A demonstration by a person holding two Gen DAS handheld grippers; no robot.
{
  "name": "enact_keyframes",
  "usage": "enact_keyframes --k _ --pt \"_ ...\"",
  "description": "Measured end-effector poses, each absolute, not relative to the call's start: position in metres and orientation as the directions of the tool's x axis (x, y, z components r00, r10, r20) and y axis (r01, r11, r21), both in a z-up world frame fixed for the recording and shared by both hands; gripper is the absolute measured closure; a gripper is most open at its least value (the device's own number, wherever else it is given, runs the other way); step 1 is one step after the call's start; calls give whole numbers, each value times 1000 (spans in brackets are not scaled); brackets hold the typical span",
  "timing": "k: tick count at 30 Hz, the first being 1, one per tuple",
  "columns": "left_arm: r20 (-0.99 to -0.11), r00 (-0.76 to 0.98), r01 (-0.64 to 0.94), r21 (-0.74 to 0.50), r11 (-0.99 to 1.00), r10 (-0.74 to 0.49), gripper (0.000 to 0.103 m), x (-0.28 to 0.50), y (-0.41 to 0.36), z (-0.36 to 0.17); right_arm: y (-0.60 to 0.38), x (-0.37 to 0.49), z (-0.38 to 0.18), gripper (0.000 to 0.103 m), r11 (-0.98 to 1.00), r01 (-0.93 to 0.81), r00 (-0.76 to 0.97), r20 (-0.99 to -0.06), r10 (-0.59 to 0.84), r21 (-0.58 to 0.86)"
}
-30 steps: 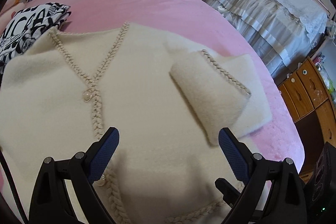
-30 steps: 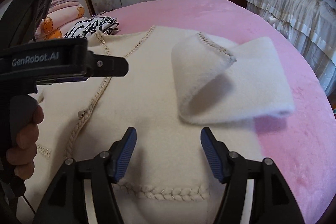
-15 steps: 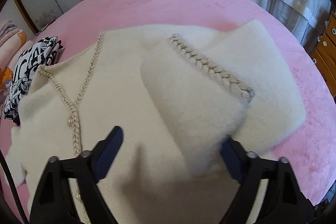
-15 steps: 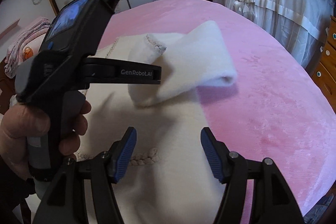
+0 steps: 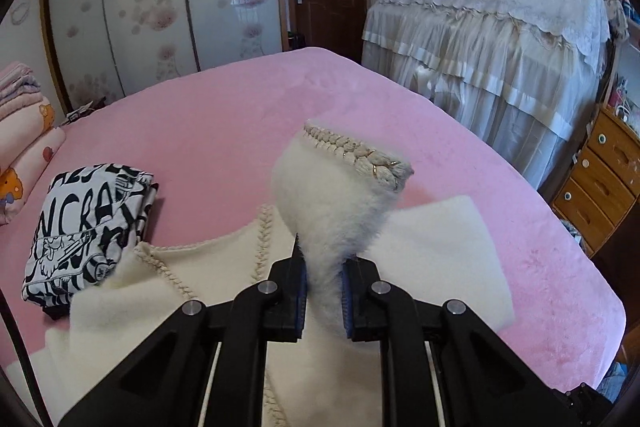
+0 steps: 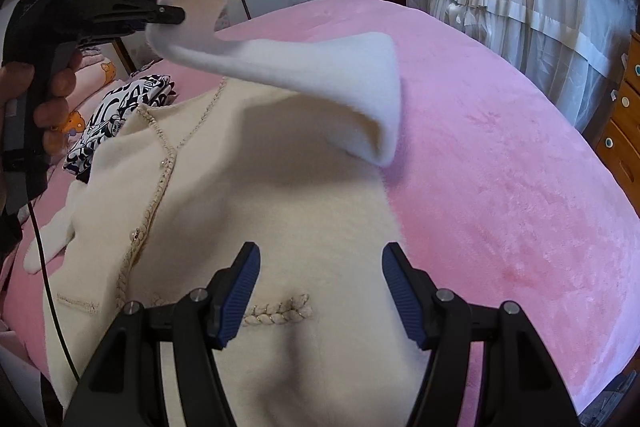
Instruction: Fold large clothes
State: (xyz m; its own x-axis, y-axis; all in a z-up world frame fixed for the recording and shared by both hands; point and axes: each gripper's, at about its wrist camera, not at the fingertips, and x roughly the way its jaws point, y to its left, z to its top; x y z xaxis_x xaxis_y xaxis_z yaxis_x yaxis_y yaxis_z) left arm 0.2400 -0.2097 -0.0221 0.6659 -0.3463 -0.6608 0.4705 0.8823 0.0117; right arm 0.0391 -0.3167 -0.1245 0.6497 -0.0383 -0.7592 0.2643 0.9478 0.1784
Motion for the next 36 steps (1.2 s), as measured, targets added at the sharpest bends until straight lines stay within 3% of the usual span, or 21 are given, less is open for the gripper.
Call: enact_keyframes --k 2,5,7,9,10,12,15,17,20,26,28,30,32,34,35,36 --pt "-670 667 437 -1 900 -325 91 249 -177 -37 -311 39 -127 39 949 261 646 -762 -37 175" --pt "-752 606 341 -52 939 -261 89 265 -121 -91 -305 41 -133 39 950 255 630 -777 -22 180" --pt "-815 525 276 -111 955 -247 83 267 -88 -130 -300 42 -138 39 952 251 616 -788 -15 178" --pt "-850 469 208 -157 966 -239 70 262 -61 -158 -298 44 -141 39 954 248 604 -797 -15 170" --pt "-852 456 190 -192 963 -259 65 260 -51 -166 -298 45 -141 39 954 247 599 -800 -15 168" --pt "-835 443 161 -284 945 -326 45 258 -32 -172 -300 47 -141 39 953 246 593 -805 -6 174" --pt "-793 448 136 -395 908 -412 27 266 -13 -168 -304 51 -137 37 949 245 594 -804 14 198" --pt "-770 434 143 -453 880 -467 26 278 -9 -165 -309 56 -131 29 949 244 602 -798 14 201" --pt "-782 389 159 -464 872 -487 26 300 -14 -167 -315 68 -120 27 951 241 619 -785 2 193" --pt "-828 294 272 -406 873 -477 31 333 -43 -175 -345 134 -102 27 963 257 622 -776 -105 76" --pt "-844 289 300 -368 880 -451 41 336 -52 -175 -363 168 -106 27 961 267 597 -795 -103 76" --pt "-864 283 315 -327 891 -417 70 343 -57 -178 -382 199 -114 27 951 292 570 -816 -92 97" --pt "-882 281 308 -289 906 -377 89 346 -56 -182 -401 229 -125 27 939 324 540 -838 -82 116" --pt "-883 276 313 -291 904 -380 91 349 -53 -182 -417 252 -140 27 921 357 504 -862 -47 159" --pt "-879 287 324 -286 902 -382 92 347 -50 -181 -423 261 -149 33 911 368 484 -875 -14 189" --pt "-870 309 345 -273 898 -384 92 344 -49 -177 -426 269 -157 51 906 366 463 -886 21 213"
